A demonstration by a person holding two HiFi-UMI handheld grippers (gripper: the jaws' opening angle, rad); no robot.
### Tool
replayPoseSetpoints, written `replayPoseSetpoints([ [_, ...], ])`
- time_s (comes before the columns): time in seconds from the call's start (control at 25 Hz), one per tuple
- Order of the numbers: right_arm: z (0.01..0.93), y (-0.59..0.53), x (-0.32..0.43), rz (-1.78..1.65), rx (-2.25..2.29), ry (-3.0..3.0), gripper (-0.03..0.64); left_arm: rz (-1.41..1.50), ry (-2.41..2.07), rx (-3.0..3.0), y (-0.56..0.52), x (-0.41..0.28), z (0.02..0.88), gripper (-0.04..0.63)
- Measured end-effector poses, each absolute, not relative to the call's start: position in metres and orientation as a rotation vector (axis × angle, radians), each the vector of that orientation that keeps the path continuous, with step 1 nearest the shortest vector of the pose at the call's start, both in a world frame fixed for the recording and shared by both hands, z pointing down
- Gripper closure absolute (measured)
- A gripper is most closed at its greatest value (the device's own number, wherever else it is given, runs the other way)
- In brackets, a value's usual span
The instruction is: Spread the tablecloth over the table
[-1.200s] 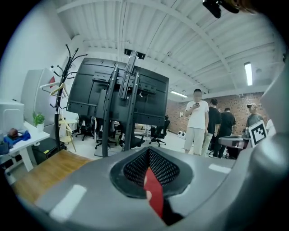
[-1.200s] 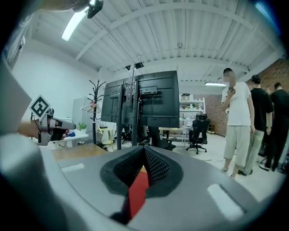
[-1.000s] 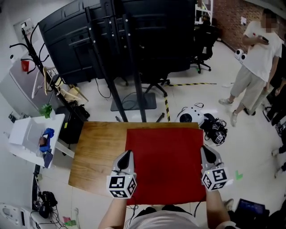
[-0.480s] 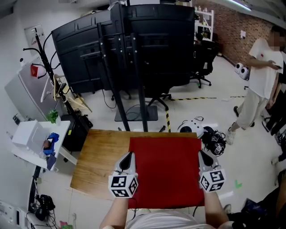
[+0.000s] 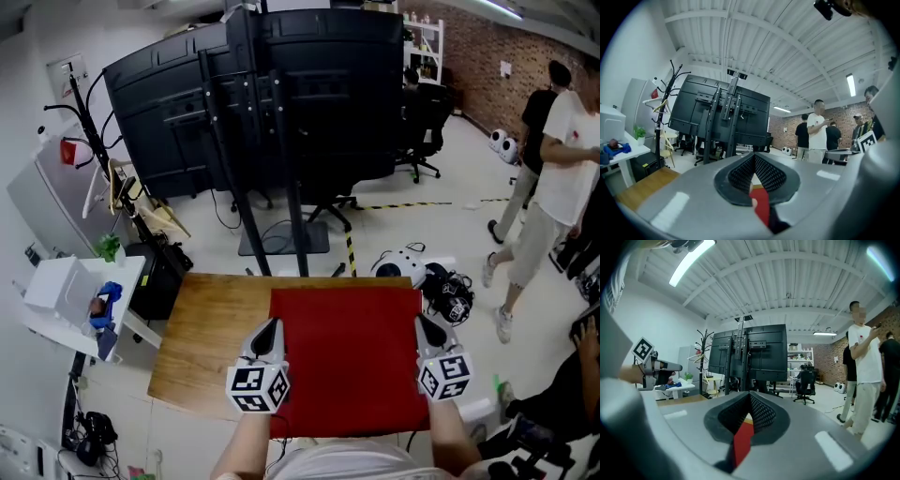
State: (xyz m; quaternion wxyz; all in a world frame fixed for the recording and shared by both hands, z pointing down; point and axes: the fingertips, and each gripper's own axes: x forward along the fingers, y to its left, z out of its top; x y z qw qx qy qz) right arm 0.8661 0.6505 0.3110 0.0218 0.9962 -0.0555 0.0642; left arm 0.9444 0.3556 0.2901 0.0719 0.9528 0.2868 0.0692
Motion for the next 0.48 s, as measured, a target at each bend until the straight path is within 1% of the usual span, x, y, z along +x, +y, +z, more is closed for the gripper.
replayPoseSetpoints([
  [0.48, 0.309, 0.643, 0.88, 0.178, 3.073, -0.2, 0.612, 0.221, 0.873, 2.902, 0.362, 0.955, 0.297, 0.588],
])
